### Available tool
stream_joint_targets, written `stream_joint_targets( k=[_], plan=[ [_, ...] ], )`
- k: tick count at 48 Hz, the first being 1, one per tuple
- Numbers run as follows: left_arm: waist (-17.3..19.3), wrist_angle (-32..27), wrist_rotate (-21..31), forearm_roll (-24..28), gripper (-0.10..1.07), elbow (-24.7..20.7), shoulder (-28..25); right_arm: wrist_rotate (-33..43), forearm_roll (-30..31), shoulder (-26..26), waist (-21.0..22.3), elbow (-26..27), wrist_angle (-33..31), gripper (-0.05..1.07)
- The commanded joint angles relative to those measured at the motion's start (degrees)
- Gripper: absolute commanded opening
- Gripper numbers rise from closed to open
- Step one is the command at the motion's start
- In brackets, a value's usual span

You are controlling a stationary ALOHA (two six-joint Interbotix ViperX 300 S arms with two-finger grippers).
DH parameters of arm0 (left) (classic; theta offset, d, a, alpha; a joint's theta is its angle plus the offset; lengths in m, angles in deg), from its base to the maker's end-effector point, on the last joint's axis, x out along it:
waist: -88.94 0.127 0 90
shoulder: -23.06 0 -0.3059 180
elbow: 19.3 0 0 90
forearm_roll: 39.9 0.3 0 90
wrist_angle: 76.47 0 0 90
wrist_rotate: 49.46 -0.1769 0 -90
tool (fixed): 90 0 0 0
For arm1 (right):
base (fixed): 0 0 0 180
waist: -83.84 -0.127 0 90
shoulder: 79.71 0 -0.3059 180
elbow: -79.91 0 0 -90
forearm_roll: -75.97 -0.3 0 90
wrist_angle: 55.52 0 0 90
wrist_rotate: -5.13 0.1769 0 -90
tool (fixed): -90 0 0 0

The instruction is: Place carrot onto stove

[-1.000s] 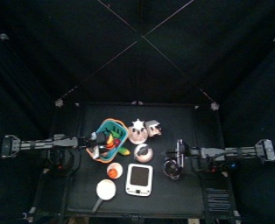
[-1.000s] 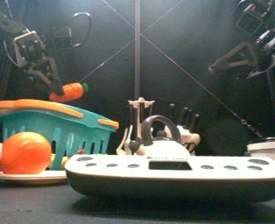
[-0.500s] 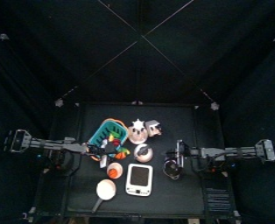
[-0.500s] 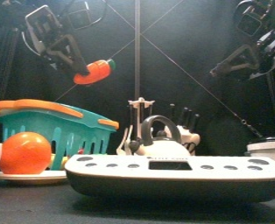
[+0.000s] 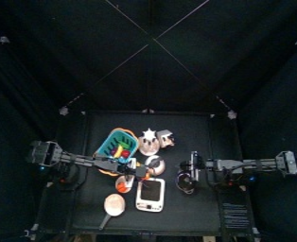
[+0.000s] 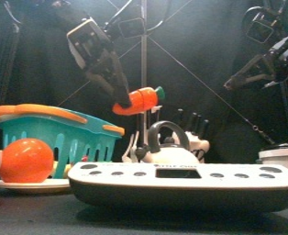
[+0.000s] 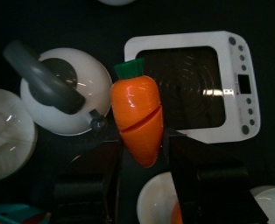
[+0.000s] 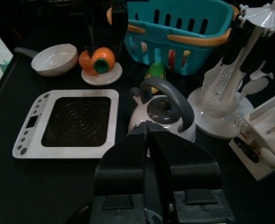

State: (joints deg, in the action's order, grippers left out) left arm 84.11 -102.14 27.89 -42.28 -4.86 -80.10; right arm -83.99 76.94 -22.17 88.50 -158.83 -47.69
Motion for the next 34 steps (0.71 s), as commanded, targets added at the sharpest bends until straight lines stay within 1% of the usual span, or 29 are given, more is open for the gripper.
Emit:
stream_joint_targets(
  k=[1,11,20,25,34],
  plan=[
    [-0.44,0.35,-2.02,-1.23,0.64,-3.34,-1.14,0.00,-0.26,0.00,0.26,0.35,0.00,0.03],
    [-1.93,0.62,-7.73,-6.24,0.64,-5.62,-5.45,0.09,-0.26,0.00,0.35,0.18,-0.97,0.03],
    [-3.78,0.18,-11.07,-9.76,0.64,-7.73,-8.26,0.09,-0.79,0.00,0.44,0.18,-1.05,0.03],
    [-4.22,-0.62,-12.13,-10.63,0.64,-8.44,-8.79,0.09,-1.05,0.00,0.44,0.18,-1.05,0.03],
    [-4.48,-1.41,-12.30,-10.99,0.65,-8.61,-10.20,0.18,-2.11,0.00,0.35,0.18,-1.49,0.03]
  ],
)
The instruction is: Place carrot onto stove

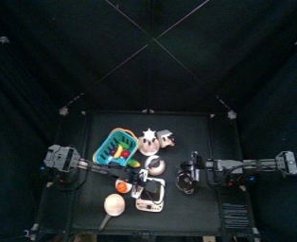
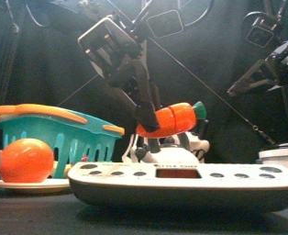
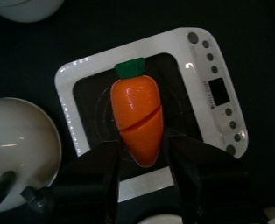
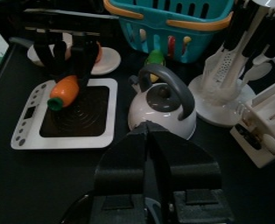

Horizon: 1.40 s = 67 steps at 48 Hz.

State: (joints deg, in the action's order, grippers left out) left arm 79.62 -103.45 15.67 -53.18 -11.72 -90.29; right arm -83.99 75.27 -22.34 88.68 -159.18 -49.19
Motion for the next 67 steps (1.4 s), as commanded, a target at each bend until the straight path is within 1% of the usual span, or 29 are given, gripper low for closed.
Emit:
stream_joint_targets(
  k=[1,12,18,24,30,42,50,67],
  plan=[
    [0.00,-0.09,-0.09,-0.09,0.65,-1.85,-0.18,0.18,-0.53,0.18,0.18,0.53,-0.18,0.03],
    [0.35,-0.26,-0.18,0.18,0.65,-3.16,-2.72,0.18,-0.70,0.26,-0.18,0.44,-0.97,0.03],
    [0.44,-1.67,-0.18,0.70,0.66,-3.52,-3.43,0.18,-0.70,0.35,-0.26,0.44,-1.14,0.03],
    [0.44,-3.60,-0.18,0.79,0.71,-4.31,-3.69,0.26,-1.67,0.35,-0.26,0.44,-1.14,0.03],
    [0.53,-3.96,-0.18,0.88,0.76,-4.66,-3.69,0.18,-2.90,0.35,-0.26,0.35,-1.14,0.03],
    [0.53,-3.96,-0.09,1.14,0.88,-5.10,-2.99,0.09,-2.72,0.44,-0.26,0.26,-1.14,0.03],
    [0.53,-4.13,0.00,1.32,0.89,-5.45,-2.72,0.09,-2.64,0.35,-0.26,0.18,-1.14,0.03],
    [1.49,-4.39,0.00,2.64,0.89,-5.10,-0.44,0.09,-2.64,0.35,-0.35,-0.09,-1.14,0.03]
  ],
)
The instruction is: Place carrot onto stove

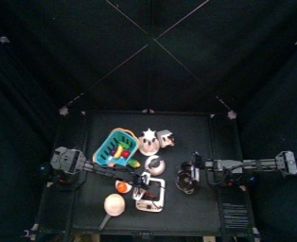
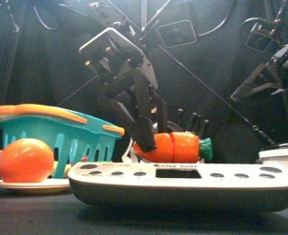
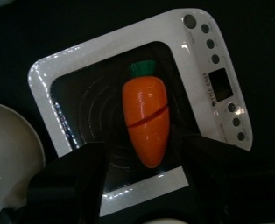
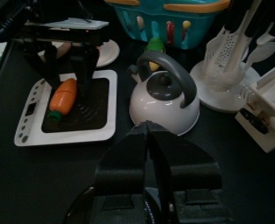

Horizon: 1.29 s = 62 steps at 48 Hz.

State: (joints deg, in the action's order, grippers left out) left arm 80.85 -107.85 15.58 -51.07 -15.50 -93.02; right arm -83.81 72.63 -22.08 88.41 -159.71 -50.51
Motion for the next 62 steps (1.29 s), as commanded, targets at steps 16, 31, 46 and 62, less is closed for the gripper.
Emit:
stream_joint_targets(
  k=[16,31,46,62],
  plan=[
    [0.35,-0.18,0.09,1.76,0.88,-0.35,4.92,-0.09,0.00,0.09,-0.09,0.44,0.18,0.03],
    [1.76,3.69,0.44,0.53,0.88,2.11,9.05,0.00,0.00,0.09,0.00,0.44,0.18,0.03],
    [5.45,23.12,0.26,-5.01,0.88,14.94,19.07,-0.09,-0.09,0.09,-0.09,0.35,0.18,0.03],
    [6.15,35.33,0.26,-10.46,0.88,24.70,26.19,0.00,-0.35,0.18,0.00,0.26,0.18,0.03]
  ],
)
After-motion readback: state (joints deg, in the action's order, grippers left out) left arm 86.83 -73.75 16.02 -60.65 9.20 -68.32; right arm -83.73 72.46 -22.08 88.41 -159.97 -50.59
